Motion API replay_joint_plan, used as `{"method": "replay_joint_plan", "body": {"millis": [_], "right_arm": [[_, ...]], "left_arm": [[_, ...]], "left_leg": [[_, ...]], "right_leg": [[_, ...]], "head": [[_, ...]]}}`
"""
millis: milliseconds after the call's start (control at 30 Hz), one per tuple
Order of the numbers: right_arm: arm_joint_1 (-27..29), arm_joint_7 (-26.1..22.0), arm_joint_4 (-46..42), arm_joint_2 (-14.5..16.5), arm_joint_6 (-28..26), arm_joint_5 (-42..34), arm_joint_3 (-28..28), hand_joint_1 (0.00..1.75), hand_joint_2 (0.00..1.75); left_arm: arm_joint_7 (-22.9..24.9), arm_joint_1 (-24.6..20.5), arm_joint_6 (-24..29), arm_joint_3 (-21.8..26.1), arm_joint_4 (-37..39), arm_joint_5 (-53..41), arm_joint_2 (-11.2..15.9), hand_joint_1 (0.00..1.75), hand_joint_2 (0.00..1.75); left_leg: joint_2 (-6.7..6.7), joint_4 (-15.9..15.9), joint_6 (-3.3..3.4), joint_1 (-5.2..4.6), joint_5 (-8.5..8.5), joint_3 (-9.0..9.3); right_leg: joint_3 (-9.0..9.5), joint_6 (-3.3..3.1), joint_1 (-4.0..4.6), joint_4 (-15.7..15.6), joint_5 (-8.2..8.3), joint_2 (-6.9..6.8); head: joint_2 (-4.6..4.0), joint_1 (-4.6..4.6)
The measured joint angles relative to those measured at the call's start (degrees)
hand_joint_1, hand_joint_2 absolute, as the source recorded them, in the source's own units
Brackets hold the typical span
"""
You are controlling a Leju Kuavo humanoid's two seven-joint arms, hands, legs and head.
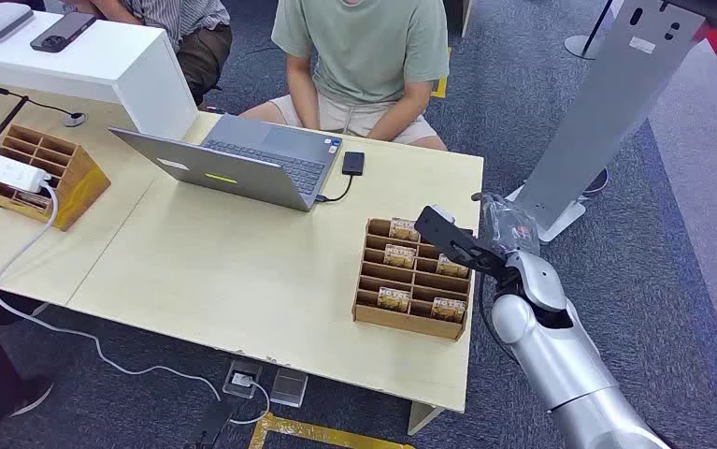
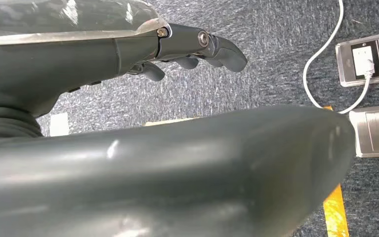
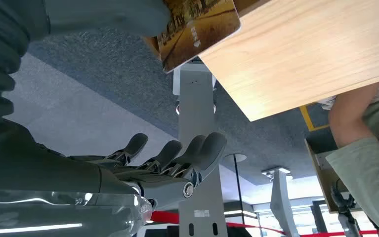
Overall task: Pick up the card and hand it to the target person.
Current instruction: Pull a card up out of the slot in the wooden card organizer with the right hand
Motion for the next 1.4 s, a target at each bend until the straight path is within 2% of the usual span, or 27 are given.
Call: {"method": "replay_joint_plan", "body": {"millis": [333,800,1400], "right_arm": [[-0.1,0.0,1.3,1.0,0.7,0.3,0.8,0.65,1.75],[-0.3,0.0,0.3,0.8,0.6,0.4,0.6,0.94,1.75],[-0.7,-0.5,1.3,1.3,0.4,0.5,1.1,1.2,1.75]], "left_arm": [[-0.1,0.0,0.0,0.1,0.0,0.0,0.1,0.0,0.0],[-0.5,0.0,-0.1,0.0,0.0,-0.1,0.1,0.0,0.0],[-0.3,0.1,0.2,0.3,0.0,0.1,0.0,0.0,0.0]], "left_leg": [[0.02,0.0,0.01,-0.01,0.01,0.04],[0.01,0.0,0.0,-0.01,0.0,0.01],[0.04,-0.1,0.02,-0.02,0.02,0.06]], "right_leg": [[0.03,-0.01,-0.01,0.0,0.01,0.05],[0.0,-0.01,-0.01,0.0,0.0,0.02],[0.03,-0.01,-0.02,0.0,0.02,0.08]], "head": [[0.0,0.0],[0.0,0.0],[0.0,0.0]]}}
